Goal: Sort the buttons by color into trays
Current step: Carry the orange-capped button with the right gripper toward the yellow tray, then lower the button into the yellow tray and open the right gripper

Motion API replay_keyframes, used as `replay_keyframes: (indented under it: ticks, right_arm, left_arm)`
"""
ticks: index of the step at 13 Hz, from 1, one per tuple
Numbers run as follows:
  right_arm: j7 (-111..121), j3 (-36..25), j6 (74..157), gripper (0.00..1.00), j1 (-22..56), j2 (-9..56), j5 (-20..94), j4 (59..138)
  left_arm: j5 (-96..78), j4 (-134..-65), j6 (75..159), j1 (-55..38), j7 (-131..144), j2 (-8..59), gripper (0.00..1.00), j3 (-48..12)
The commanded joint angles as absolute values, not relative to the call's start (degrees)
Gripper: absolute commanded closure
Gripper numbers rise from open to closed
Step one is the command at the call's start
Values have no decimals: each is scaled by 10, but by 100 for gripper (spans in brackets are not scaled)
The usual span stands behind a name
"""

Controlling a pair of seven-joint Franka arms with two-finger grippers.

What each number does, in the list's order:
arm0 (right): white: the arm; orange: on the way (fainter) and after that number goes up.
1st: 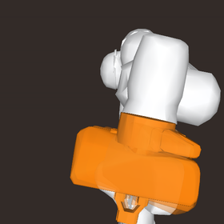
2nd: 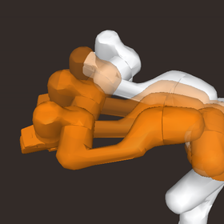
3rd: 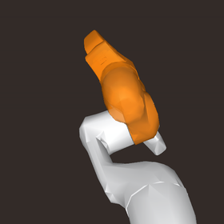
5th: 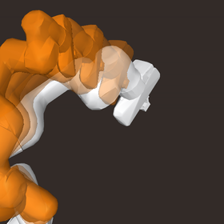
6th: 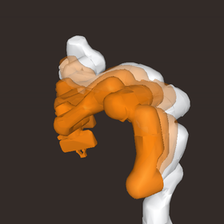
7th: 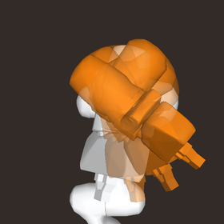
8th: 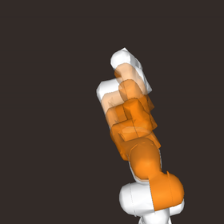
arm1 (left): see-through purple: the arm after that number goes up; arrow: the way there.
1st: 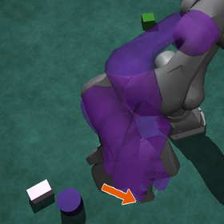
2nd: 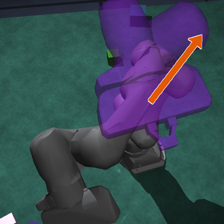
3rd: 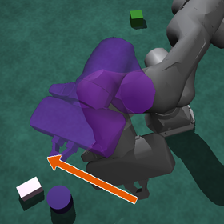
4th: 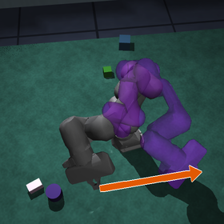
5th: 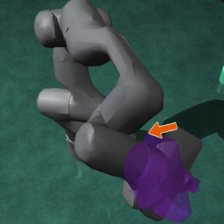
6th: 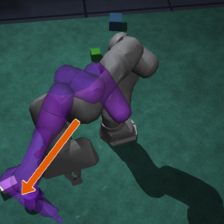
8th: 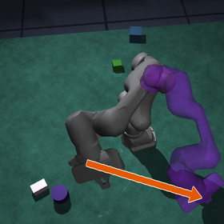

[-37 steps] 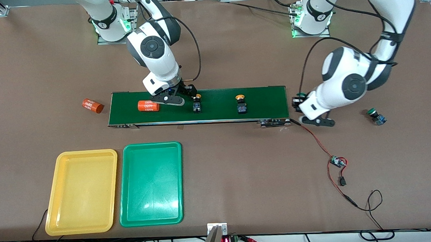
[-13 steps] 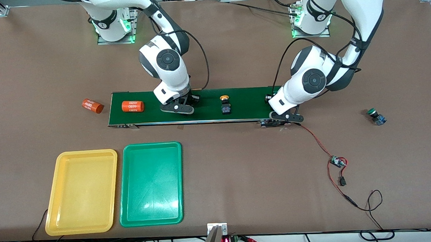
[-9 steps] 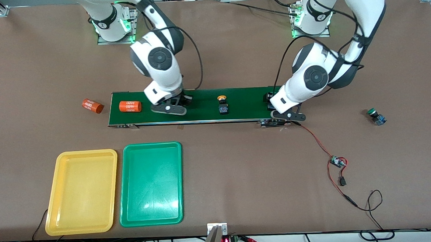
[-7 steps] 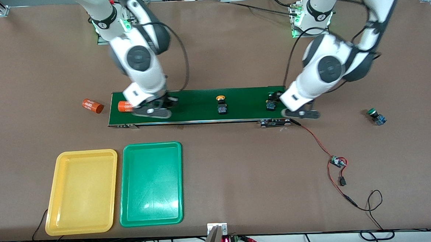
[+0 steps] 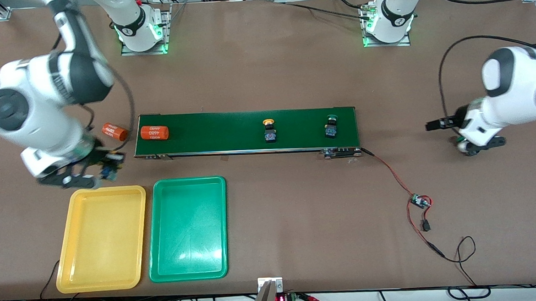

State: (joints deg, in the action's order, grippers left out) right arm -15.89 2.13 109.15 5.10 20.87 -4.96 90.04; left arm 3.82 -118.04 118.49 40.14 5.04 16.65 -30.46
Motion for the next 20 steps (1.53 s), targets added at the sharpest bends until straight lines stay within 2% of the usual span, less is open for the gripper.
replay_keyframes:
  ticks: [1, 5, 6, 10, 14, 15, 16, 17, 18, 19, 20]
  right_arm:
    - [-127, 21, 1075, 100, 24, 262, -61, 850]
    - [-75, 5, 1084, 100, -5, 352, -63, 777]
    - [-75, 5, 1101, 100, -7, 370, -64, 775]
    - [-80, -7, 1192, 100, -7, 434, -64, 774]
    - [-78, -23, 1222, 95, -7, 463, -65, 773]
    - [-77, -25, 1222, 90, -8, 468, -65, 772]
    - [-75, -31, 1222, 77, -8, 469, -65, 773]
    - [-71, -31, 1222, 75, -13, 472, -65, 773]
    - [-71, -32, 1222, 68, -18, 475, -65, 773]
    - [-71, -31, 1222, 49, -18, 478, -64, 773]
    - [-73, -31, 1222, 38, -18, 478, -64, 774]
  left_arm:
    - [129, -1161, 1229, 417, 53, 202, 0, -279]
    - [168, -1114, 1317, 435, 58, 288, 0, -253]
    - [167, -1107, 1319, 435, 59, 300, 0, -252]
    - [178, -1104, 1425, 435, 55, 341, 0, -232]
    - [178, -1110, 1481, 431, 59, 361, 1, -231]
    - [179, -1111, 1481, 430, 57, 361, 11, -232]
    - [179, -1116, 1481, 431, 55, 358, 26, -232]
    - [179, -1118, 1481, 432, 49, 356, 44, -232]
    - [179, -1124, 1481, 434, 47, 351, 63, -232]
    - [179, -1128, 1481, 435, 47, 348, 78, -232]
    - [179, -1131, 1481, 436, 47, 345, 87, -232]
